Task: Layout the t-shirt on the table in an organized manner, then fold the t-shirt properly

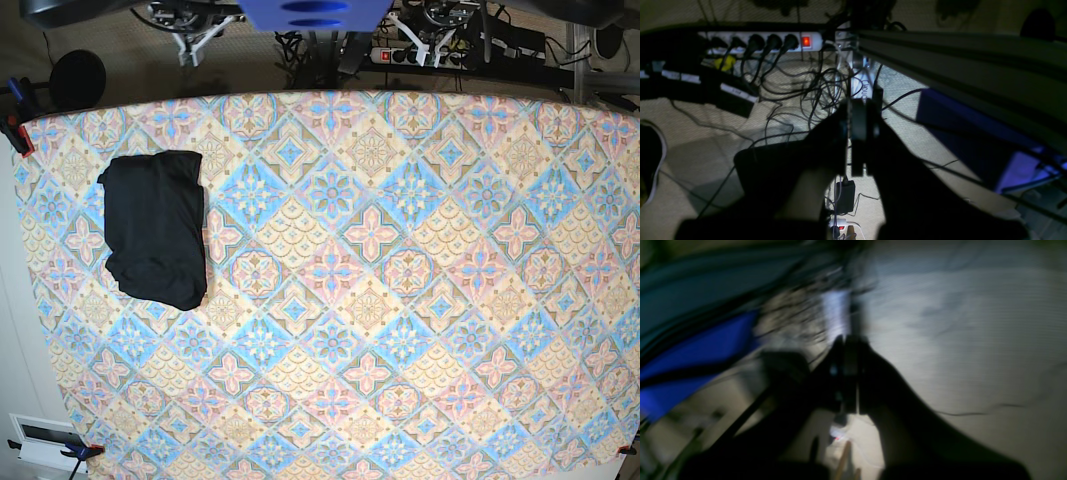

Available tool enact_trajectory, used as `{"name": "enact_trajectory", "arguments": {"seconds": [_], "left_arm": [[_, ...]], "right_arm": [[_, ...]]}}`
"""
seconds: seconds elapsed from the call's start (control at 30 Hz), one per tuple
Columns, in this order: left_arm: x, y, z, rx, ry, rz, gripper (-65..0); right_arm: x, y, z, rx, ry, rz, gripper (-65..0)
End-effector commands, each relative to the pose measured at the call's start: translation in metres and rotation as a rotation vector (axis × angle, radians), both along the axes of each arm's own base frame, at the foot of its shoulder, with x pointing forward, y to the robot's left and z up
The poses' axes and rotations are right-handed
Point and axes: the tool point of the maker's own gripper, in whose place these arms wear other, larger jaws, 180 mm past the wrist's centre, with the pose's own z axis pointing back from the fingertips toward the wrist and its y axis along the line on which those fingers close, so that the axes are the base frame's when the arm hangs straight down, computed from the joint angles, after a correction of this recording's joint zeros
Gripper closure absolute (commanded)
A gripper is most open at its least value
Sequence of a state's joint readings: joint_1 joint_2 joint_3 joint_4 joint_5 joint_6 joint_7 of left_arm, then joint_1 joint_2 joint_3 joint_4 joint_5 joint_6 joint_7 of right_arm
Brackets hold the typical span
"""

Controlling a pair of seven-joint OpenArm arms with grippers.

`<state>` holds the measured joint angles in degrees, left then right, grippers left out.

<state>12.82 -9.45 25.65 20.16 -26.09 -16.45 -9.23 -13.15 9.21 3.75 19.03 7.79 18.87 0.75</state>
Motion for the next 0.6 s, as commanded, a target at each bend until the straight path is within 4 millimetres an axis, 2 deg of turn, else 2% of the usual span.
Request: {"name": "enact_trajectory", "arguments": {"seconds": [0.0, 0.1, 0.23, 0.37, 0.57], "left_arm": [[0.001, -0.004, 0.001, -0.012, -0.008, -0.005, -0.3], [0.007, -0.018, 0.001, -0.033, -0.017, 0.000, -0.3], [0.010, -0.020, 0.001, -0.036, -0.023, 0.003, -0.3], [0.018, -0.020, 0.002, -0.037, -0.036, 0.007, -0.3], [0.025, -0.021, 0.002, -0.040, -0.046, 0.013, -0.3]], "right_arm": [[-0.013, 0.022, -0.002, 0.031, 0.027, -0.006, 0.0], [-0.012, -0.002, -0.006, -0.118, 0.041, -0.021, 0.0], [-0.015, -0.026, -0.007, -0.252, 0.059, -0.034, 0.0], [-0.018, -0.034, -0.006, -0.298, 0.068, -0.038, -0.1], [-0.018, -0.034, -0.006, -0.298, 0.068, -0.036, -0.1]]}}
